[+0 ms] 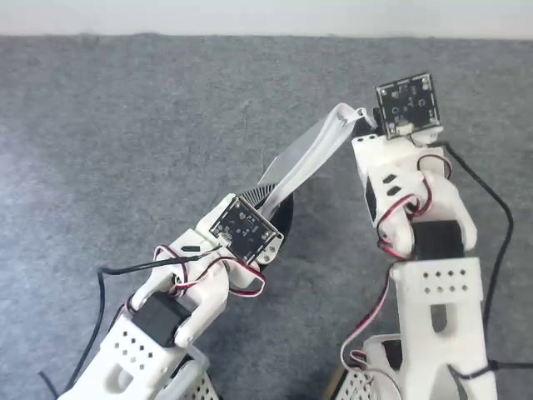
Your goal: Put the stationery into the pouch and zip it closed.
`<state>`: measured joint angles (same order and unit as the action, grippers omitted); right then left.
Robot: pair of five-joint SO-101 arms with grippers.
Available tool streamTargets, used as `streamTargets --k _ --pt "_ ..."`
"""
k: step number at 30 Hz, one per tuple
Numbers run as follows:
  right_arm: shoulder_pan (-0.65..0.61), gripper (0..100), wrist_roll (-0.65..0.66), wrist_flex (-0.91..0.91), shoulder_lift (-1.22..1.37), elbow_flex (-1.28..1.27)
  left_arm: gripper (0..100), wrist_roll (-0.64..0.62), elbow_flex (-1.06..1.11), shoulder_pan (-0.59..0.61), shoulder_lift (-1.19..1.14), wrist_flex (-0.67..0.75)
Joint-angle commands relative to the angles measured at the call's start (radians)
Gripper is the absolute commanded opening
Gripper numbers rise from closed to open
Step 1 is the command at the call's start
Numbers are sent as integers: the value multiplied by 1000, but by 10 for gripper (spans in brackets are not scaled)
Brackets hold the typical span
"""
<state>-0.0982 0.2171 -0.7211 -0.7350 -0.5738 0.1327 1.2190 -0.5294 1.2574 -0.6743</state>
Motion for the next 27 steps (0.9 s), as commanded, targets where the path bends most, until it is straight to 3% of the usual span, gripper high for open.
streamTargets --k 1,21,27 --pt "90 8 -25 25 88 135 9 -9 10 15 2 -28" --pt "105 13 -35 -139 168 247 9 -9 10 15 2 -28" --pt "105 143 -34 -231 134 242 11 -14 7 15 2 -28"
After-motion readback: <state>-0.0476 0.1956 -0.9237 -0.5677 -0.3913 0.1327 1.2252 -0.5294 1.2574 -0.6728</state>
